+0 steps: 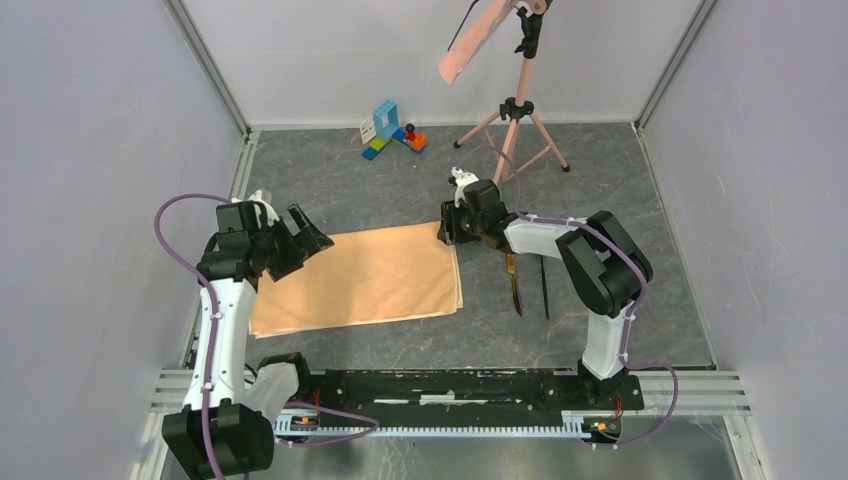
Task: Fold the napkin into a case and place the utensils inside
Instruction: Fold and flatten the napkin at the center of the board, then smooth out the rectangle-folded napkin at the center of the board.
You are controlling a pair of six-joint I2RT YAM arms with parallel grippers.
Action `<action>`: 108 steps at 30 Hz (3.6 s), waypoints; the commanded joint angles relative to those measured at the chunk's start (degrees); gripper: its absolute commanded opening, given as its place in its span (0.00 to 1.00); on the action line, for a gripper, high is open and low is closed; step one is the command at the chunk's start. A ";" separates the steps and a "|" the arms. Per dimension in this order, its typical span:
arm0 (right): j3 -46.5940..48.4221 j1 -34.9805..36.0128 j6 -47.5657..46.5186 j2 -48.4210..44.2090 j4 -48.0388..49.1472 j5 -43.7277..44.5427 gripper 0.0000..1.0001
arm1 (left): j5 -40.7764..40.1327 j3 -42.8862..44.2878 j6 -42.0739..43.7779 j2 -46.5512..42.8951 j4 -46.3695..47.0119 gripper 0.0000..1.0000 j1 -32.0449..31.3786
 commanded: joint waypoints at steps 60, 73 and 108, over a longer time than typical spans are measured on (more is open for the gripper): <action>9.60 -4.75 -1.07 5.02 4.14 -0.07 0.14 | -0.11 -2.19 -2.03 6.75 7.26 1.00 -0.64; 8.34 -1.56 -4.44 -4.38 -8.05 6.13 0.56 | -11.79 -4.35 -9.14 8.80 7.34 1.00 -0.40; -35.24 6.30 1.25 -32.04 9.16 8.09 0.34 | -18.46 -2.74 -6.25 23.17 10.56 1.00 -0.07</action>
